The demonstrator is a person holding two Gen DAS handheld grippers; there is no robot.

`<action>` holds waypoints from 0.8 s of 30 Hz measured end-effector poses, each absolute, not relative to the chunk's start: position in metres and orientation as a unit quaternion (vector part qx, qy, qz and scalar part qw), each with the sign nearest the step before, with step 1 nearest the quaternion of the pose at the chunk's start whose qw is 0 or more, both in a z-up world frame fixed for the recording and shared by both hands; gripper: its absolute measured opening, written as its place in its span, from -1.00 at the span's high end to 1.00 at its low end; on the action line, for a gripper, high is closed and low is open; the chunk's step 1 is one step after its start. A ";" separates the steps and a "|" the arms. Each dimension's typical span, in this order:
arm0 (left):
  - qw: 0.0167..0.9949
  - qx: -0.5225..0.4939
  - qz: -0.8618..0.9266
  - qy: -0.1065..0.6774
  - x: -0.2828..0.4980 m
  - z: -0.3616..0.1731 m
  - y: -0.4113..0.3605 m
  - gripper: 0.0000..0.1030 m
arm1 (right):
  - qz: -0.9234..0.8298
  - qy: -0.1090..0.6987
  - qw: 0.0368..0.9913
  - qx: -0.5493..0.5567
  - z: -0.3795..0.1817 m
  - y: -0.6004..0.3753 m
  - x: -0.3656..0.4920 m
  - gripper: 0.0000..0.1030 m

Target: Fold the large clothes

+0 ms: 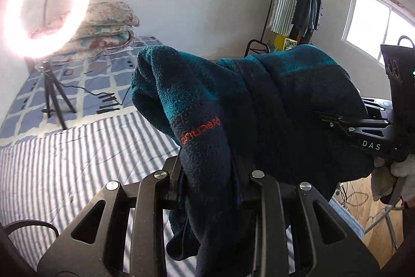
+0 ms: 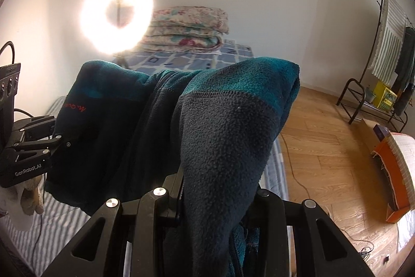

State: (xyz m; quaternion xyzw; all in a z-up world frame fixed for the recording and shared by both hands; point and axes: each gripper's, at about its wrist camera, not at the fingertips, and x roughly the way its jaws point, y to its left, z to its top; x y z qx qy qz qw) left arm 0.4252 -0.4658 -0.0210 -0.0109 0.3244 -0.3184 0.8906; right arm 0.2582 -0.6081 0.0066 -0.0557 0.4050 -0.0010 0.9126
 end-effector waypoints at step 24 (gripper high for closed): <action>0.874 -0.072 -0.289 0.383 0.603 -0.105 -0.542 0.49 | -0.008 0.447 0.894 -0.032 -0.075 -0.706 0.436 0.40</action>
